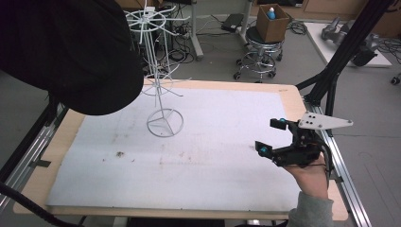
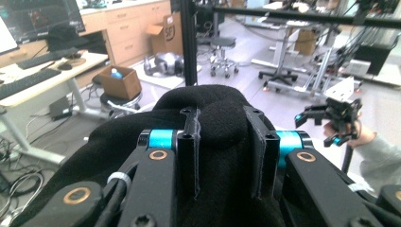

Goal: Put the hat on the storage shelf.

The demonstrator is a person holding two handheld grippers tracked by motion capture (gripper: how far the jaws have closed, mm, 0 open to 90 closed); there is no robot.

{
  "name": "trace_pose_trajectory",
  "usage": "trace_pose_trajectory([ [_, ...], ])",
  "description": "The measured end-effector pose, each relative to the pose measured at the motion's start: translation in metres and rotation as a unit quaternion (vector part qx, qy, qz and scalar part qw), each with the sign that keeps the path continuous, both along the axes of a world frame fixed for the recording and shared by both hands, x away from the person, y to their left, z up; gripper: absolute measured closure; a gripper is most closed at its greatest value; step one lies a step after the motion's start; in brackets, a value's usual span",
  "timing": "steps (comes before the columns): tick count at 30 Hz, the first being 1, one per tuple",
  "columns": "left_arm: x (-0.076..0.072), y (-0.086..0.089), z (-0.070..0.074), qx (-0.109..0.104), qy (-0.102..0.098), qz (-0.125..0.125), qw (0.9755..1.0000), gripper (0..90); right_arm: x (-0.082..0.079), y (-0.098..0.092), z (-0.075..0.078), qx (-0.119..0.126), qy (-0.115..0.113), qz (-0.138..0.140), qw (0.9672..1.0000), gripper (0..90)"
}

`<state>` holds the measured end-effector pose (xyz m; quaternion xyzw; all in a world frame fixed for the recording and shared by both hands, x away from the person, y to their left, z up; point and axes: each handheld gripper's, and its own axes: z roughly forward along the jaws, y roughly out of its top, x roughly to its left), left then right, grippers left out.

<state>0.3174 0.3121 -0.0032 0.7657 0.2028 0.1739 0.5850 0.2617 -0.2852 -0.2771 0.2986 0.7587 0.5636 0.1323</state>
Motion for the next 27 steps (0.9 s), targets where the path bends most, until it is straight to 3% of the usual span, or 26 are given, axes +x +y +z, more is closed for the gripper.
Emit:
trace_pose_trajectory([
  [6, 0.001, -0.005, -0.004, 0.02, 0.002, 0.013, 0.9997, 69.5, 0.0, 0.0, 0.0, 0.001, -0.002, 0.003, 1.0, 1.6],
  [10, 0.002, -0.001, -0.013, 0.006, 0.013, 0.01, 0.9998, 69.4, -0.001, 0.001, 0.001, 0.001, -0.005, 0.004, 1.0, 1.6],
  [13, 0.003, 0.001, -0.021, 0.017, 0.019, 0.016, 0.9996, 69.3, -0.001, 0.001, 0.002, 0.002, -0.004, 0.005, 1.0, 1.6],
  [16, 0.004, 0.005, -0.03, 0.0, 0.03, 0.012, 0.9995, 69.1, -0.001, 0.002, 0.002, 0.001, -0.003, 0.005, 1.0, 1.6],
  [27, 0.009, 0.021, -0.067, -0.008, 0.052, 0.025, 0.9983, 68.8, -0.001, 0.006, 0.002, -0.003, 0.0, 0.01, 0.9999, 1.6],
])
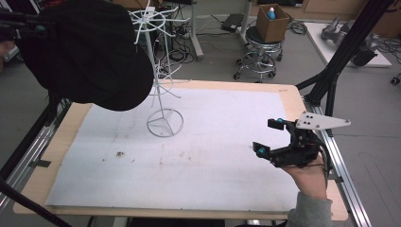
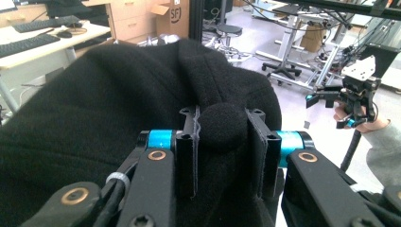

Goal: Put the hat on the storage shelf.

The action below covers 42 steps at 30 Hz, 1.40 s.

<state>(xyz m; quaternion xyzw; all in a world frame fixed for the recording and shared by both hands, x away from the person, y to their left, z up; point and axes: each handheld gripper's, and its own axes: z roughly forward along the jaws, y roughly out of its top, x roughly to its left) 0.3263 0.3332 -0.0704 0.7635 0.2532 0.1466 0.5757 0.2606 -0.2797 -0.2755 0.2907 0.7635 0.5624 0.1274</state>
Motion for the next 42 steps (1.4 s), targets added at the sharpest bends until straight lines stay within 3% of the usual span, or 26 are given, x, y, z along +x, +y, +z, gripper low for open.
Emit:
trace_pose_trajectory([
  [6, 0.004, 0.007, -0.022, -0.018, 0.004, -0.014, 0.9997, 68.7, -0.001, 0.002, 0.002, 0.003, -0.007, 0.007, 0.9999, 1.6],
  [13, 0.012, 0.005, -0.049, 0.006, 0.011, -0.009, 0.9999, 68.6, -0.003, 0.004, 0.003, 0.001, -0.008, 0.009, 0.9999, 1.6],
  [21, 0.017, 0.006, -0.073, 0.006, 0.021, -0.017, 0.9996, 67.6, -0.002, 0.007, 0.003, -0.003, -0.007, 0.011, 0.9999, 1.6],
  [26, 0.018, 0.007, -0.085, 0.008, 0.02, -0.037, 0.9991, 66.0, -0.004, 0.008, 0.005, -0.001, -0.011, 0.012, 0.9999, 1.6],
  [33, 0.02, 0.004, -0.096, 0.026, 0.014, -0.034, 0.999, 63.2, -0.005, 0.01, 0.005, -0.004, -0.012, 0.015, 0.9998, 1.6],
  [42, 0.024, 0.003, -0.103, 0.023, 0.019, -0.038, 0.9988, 60.5, -0.007, 0.008, 0.006, 0.0, -0.016, 0.011, 0.9998, 1.6],
])
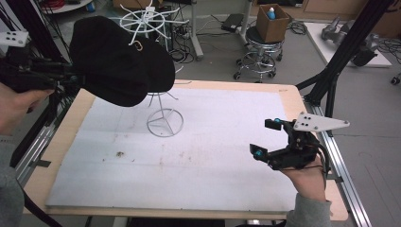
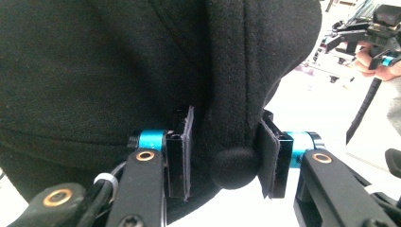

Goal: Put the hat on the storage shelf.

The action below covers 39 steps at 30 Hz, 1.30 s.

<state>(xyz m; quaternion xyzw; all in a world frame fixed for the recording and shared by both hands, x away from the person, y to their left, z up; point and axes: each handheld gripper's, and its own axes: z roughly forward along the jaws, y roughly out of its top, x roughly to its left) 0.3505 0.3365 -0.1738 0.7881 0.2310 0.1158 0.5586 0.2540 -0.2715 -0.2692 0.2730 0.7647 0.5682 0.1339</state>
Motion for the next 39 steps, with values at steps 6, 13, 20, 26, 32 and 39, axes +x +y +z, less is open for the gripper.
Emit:
trace_pose_trajectory([
  [6, 0.0, 0.002, -0.002, -0.007, 0.009, 0.005, 0.9999, 50.7, 0.0, 0.0, 0.0, 0.0, 0.0, 0.001, 1.0, 1.6],
  [13, -0.002, 0.009, -0.004, -0.02, 0.012, 0.022, 0.9995, 30.6, 0.0, 0.002, 0.0, -0.003, 0.003, 0.0, 1.0, 1.6],
  [20, -0.012, 0.01, -0.003, -0.015, 0.003, 0.033, 0.9993, 15.9, 0.001, 0.003, 0.0, -0.004, 0.005, 0.0, 1.0, 1.6],
  [26, -0.025, 0.011, -0.006, -0.021, -0.007, 0.035, 0.9991, 11.7, 0.001, 0.004, -0.001, -0.004, 0.004, 0.003, 1.0, 1.6],
  [32, -0.038, 0.014, -0.011, -0.031, -0.013, 0.035, 0.9988, 11.1, 0.001, 0.002, 0.0, 0.0, 0.002, 0.003, 1.0, 1.6],
  [39, -0.054, 0.022, -0.021, -0.06, -0.026, 0.03, 0.9974, 11.1, 0.001, 0.0, 0.0, 0.002, 0.003, 0.001, 1.0, 1.6],
])
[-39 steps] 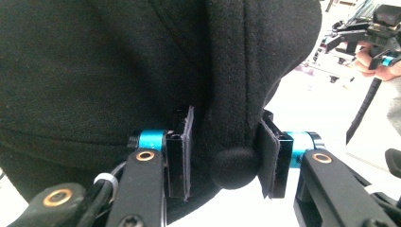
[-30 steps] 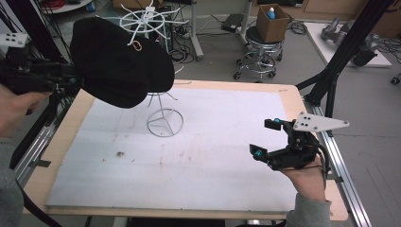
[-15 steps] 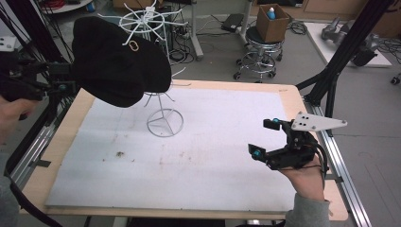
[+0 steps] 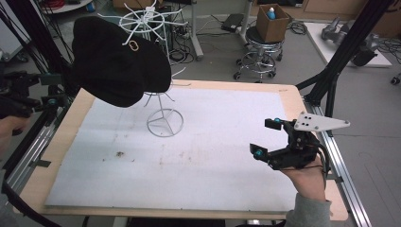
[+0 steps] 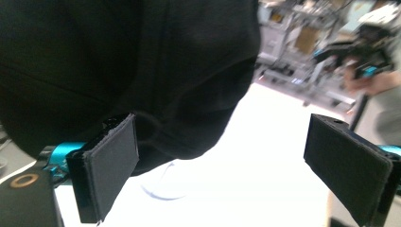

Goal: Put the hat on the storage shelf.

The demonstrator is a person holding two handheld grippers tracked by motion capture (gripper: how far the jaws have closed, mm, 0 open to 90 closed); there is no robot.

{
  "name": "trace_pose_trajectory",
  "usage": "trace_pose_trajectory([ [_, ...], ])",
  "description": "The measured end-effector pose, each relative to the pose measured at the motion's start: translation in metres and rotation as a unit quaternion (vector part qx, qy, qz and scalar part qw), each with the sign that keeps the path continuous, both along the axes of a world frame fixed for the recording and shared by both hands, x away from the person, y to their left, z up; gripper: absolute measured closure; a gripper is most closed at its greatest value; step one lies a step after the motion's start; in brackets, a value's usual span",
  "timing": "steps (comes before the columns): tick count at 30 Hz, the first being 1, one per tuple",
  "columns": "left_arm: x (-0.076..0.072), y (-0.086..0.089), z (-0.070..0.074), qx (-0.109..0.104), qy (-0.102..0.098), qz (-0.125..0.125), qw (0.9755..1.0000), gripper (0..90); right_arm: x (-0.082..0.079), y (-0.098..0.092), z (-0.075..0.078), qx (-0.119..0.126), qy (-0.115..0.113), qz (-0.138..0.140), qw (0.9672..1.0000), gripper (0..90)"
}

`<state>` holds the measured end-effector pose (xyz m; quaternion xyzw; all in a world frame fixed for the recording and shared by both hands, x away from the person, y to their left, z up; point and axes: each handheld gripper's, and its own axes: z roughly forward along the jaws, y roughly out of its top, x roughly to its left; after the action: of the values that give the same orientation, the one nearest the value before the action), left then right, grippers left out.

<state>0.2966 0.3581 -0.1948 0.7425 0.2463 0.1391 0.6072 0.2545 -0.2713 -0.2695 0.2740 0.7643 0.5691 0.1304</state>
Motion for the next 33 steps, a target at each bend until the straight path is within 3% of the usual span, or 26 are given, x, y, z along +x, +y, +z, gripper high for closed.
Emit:
trace_pose_trajectory([
  [5, -0.014, 0.009, -0.01, -0.017, -0.005, 0.01, 0.9998, 11.0, 0.0, -0.001, 0.0, 0.002, -0.001, 0.0, 1.0, 1.6],
  [11, -0.03, 0.016, -0.025, -0.02, -0.009, 0.019, 0.9996, 11.1, 0.002, -0.002, 0.0, 0.004, -0.001, -0.003, 1.0, 1.6],
  [16, -0.041, 0.011, -0.039, 0.0, -0.008, 0.03, 0.9995, 11.1, 0.002, -0.004, 0.001, 0.009, -0.003, -0.007, 0.9999, 1.6],
  [33, -0.062, -0.005, -0.081, -0.008, 0.001, 0.029, 0.9995, 11.1, 0.004, -0.003, 0.0, 0.004, -0.001, -0.011, 0.9999, 1.6],
])
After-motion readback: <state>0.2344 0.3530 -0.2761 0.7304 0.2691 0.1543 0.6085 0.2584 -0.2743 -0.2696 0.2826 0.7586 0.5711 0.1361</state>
